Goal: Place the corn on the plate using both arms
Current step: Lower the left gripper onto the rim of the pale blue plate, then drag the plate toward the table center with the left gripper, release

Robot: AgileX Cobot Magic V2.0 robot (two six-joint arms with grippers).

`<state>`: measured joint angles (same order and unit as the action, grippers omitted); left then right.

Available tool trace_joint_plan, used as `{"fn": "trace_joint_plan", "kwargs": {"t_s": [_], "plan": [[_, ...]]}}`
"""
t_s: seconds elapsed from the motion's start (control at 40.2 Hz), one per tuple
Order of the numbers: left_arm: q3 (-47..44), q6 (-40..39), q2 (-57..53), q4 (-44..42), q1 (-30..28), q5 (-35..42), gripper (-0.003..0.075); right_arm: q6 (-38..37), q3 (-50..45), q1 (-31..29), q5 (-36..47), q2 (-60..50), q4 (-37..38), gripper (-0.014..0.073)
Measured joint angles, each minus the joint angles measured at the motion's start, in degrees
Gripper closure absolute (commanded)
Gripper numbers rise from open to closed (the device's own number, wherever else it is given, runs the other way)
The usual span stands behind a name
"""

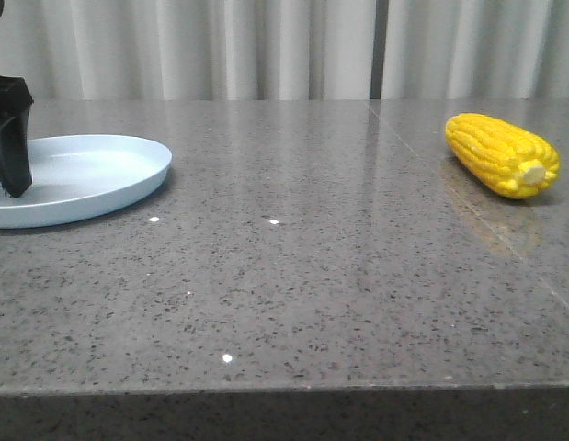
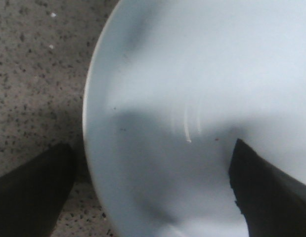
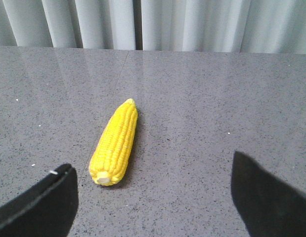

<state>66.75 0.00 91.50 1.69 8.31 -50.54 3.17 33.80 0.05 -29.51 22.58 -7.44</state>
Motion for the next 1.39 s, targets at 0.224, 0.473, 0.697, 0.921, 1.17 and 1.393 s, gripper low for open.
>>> {"fn": "trace_joint_plan", "kwargs": {"t_s": [0.224, 0.473, 0.697, 0.921, 1.17, 1.393], "plan": [[0.1, 0.0, 0.1, -0.4, 0.0, 0.0, 0.0592, 0.0, 0.0, 0.0, 0.0, 0.0, 0.0, -0.0052], [1.3, -0.4, 0.1, 1.8, 0.0, 0.9, 0.0741, 0.0, 0.0, 0.0, 0.0, 0.0, 0.0, -0.0052], [6.9, 0.0, -0.8, 7.2, 0.3, -2.4, 0.0741, 0.0, 0.0, 0.0, 0.0, 0.0, 0.0, -0.0052], [9.5, 0.0, -0.8, 12.9, 6.2, -1.4, 0.074, 0.0, 0.0, 0.0, 0.0, 0.0, -0.1, -0.0052], [9.5, -1.7, 4.5, 14.7, 11.8, 1.8, 0.074, 0.0, 0.0, 0.0, 0.0, 0.0, -0.1, -0.0052], [9.5, -2.5, 8.5, 15.0, 11.9, 1.8, 0.0548, 0.0, 0.0, 0.0, 0.0, 0.0, -0.1, -0.0052]]}}
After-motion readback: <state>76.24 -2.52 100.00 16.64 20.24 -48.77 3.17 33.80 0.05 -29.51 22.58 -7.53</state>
